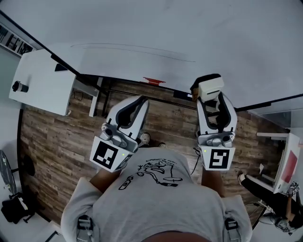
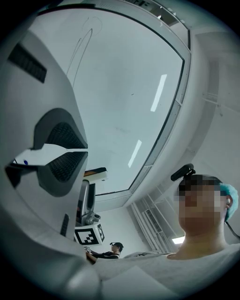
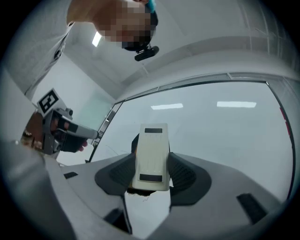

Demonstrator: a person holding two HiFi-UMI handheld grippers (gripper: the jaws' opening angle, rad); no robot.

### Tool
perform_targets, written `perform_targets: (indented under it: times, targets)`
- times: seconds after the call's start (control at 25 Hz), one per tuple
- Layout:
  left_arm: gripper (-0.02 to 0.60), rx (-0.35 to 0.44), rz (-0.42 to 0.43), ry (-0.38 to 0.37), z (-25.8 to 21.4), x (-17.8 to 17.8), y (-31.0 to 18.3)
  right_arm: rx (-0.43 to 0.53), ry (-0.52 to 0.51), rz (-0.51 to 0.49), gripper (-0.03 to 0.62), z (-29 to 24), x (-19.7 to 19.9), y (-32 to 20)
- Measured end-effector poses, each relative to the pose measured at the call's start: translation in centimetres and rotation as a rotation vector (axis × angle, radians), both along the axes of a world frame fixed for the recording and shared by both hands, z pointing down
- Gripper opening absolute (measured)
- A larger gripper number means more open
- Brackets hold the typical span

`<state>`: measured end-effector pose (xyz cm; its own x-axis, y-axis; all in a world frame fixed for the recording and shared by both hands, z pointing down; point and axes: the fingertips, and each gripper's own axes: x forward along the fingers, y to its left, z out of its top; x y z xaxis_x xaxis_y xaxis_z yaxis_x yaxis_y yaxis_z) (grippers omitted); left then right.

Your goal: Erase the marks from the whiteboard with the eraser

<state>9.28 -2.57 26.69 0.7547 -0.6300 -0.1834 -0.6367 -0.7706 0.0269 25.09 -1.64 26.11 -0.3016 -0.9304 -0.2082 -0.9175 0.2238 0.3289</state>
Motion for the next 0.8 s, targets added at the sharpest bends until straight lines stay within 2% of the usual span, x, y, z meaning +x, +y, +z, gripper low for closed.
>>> perform_targets:
  times: [0.32, 0.56, 0.8]
  targets:
    - [0.035, 0.002, -0.016, -0.005, -0.4, -0.8, -1.0, 0.076, 0.233, 0.167, 0.227, -0.7, 2.3, -5.0]
    - [0.035, -0.003, -0.028, 0.004, -0.3, -1.6, -2.0, 0.062, 0.439, 0.279, 0.227, 1.0, 3.2, -8.7]
    - [0.035, -0.008, -0.038, 0.001, 0.1, -1.8, -2.9, 0.086, 0.529, 0.317, 0.227, 1.5, 3.5, -11.6]
